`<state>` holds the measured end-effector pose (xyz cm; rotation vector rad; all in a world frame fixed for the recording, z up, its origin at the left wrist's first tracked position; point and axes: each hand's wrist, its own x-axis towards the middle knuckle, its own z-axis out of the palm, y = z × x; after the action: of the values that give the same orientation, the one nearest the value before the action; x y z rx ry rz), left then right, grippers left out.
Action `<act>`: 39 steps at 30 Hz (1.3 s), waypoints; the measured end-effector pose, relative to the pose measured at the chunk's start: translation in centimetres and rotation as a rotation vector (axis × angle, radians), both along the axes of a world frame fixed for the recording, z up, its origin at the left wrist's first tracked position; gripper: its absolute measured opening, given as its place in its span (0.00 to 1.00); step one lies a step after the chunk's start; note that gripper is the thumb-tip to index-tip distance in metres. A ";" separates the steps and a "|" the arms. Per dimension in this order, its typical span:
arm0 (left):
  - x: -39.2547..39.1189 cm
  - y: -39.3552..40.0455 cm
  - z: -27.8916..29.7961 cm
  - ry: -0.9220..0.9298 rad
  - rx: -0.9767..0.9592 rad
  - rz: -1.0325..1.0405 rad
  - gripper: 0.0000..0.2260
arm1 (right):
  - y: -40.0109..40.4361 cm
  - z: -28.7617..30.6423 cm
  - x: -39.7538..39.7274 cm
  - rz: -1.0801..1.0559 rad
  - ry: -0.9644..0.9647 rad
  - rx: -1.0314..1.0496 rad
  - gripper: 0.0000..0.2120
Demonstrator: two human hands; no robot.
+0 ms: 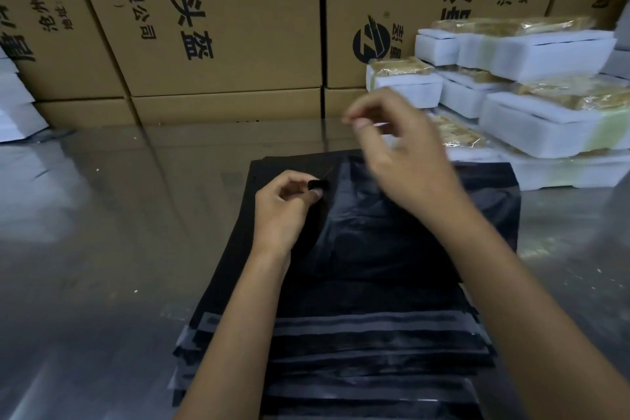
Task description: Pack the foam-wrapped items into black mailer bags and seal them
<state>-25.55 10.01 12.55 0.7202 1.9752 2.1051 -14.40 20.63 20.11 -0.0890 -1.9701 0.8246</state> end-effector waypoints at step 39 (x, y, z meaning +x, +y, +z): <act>-1.9 -2.2 1.1 0.296 0.119 0.031 0.12 | -0.2 -2.7 -5.9 0.302 -0.362 -0.446 0.05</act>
<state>-27.42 7.80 13.70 1.0855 2.0231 2.2616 -20.27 20.43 17.41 -0.2181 -2.1257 1.5283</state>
